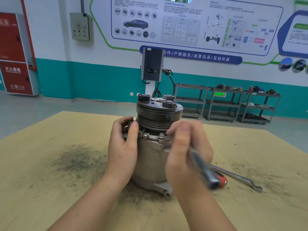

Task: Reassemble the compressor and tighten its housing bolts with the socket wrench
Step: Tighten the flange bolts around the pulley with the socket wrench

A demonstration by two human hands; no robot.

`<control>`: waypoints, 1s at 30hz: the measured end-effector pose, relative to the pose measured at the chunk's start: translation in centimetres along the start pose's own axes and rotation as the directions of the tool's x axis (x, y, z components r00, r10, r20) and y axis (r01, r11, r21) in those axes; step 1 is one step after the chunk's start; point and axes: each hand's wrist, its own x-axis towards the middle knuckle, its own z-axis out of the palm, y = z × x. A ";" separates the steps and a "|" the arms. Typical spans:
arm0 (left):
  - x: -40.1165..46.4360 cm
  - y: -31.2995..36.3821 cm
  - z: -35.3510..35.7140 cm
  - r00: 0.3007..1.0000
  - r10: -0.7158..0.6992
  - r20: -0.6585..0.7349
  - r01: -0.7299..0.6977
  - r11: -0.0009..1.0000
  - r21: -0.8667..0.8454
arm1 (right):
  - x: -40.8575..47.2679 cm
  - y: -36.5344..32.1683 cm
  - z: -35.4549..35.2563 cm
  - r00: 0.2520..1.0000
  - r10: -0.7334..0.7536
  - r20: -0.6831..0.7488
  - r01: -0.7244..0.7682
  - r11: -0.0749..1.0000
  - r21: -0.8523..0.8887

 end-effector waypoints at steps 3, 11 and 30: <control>0.0 0.0 0.0 1.000 0.002 0.007 -0.002 1.000 0.010 | 1.3 -0.3 -0.9 0.977 0.182 -0.107 -0.148 0.951 0.271; 0.0 -0.1 0.0 1.000 -0.003 0.004 0.003 1.000 0.018 | 3.3 1.6 -2.1 0.716 0.698 -0.006 -0.528 0.548 0.648; 0.1 0.1 0.1 1.000 -0.008 0.008 0.008 1.000 0.012 | 0.0 0.4 -0.1 0.987 0.159 -0.011 -0.153 0.967 0.204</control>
